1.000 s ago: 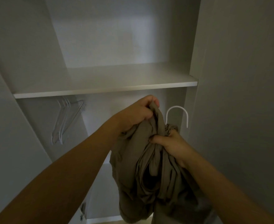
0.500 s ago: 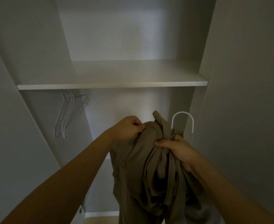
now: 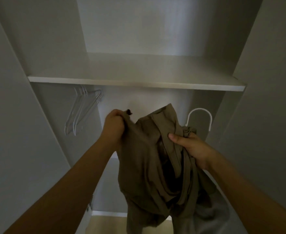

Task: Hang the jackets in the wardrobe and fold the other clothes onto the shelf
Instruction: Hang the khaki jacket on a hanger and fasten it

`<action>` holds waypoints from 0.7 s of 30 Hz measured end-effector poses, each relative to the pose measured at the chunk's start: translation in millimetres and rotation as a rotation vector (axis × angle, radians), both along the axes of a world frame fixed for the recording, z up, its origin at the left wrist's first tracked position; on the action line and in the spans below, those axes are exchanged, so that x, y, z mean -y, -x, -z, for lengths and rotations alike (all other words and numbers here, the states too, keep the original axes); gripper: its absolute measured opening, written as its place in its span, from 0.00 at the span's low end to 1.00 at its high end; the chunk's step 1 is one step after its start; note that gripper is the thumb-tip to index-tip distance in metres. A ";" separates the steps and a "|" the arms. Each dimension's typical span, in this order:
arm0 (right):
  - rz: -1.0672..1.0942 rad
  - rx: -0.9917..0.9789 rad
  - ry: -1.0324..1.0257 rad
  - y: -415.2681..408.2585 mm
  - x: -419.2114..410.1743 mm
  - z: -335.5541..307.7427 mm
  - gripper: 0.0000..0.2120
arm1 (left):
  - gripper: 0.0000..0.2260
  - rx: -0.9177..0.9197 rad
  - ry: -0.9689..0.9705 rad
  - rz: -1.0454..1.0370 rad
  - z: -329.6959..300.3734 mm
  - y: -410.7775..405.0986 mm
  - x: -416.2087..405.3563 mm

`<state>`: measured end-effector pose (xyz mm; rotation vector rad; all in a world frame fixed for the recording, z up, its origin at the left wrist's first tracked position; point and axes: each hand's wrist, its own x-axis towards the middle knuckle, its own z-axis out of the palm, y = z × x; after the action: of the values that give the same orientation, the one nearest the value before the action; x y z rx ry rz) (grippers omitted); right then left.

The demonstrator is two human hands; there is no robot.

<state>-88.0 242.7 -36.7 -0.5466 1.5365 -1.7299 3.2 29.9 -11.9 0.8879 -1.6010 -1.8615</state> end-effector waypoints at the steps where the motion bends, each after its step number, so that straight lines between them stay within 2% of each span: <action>1: -0.004 -0.002 -0.018 3.3 8.1 2.0 0.22 | 0.10 -0.060 -0.112 -0.022 0.2 -4.1 8.5; 3: -0.016 -0.006 -0.052 8.5 26.9 8.1 0.21 | 0.10 -0.145 -0.193 0.042 5.0 -13.7 25.0; 5: -0.026 -0.014 -0.091 11.4 47.7 15.6 0.21 | 0.07 -0.169 -0.127 0.182 13.8 -18.6 37.7; 9: -0.077 -0.056 -0.160 15.3 87.5 30.0 0.21 | 0.09 0.034 0.166 0.437 31.6 -1.7 64.0; 12: -0.138 -0.095 -0.199 21.2 114.6 39.1 0.19 | 0.13 0.168 0.207 0.557 41.9 11.5 82.5; 14: -0.149 -0.128 -0.223 27.6 129.4 46.0 0.21 | 0.11 0.135 0.199 0.545 52.6 19.0 93.0; 17: -0.145 -0.183 -0.300 45.1 148.3 55.2 0.25 | 0.11 0.111 0.251 0.378 71.6 33.0 111.4; 19: -0.154 -0.184 -0.327 66.2 160.4 62.8 0.27 | 0.09 0.139 0.302 0.315 83.9 47.0 125.1; 21: -0.170 -0.163 -0.346 93.3 172.9 73.8 0.30 | 0.05 0.224 0.426 0.341 101.7 64.2 137.8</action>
<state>-181.3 69.7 -110.5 -0.6296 1.8002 -1.2814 -61.0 -107.9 -113.6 0.6810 -2.2980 -1.5667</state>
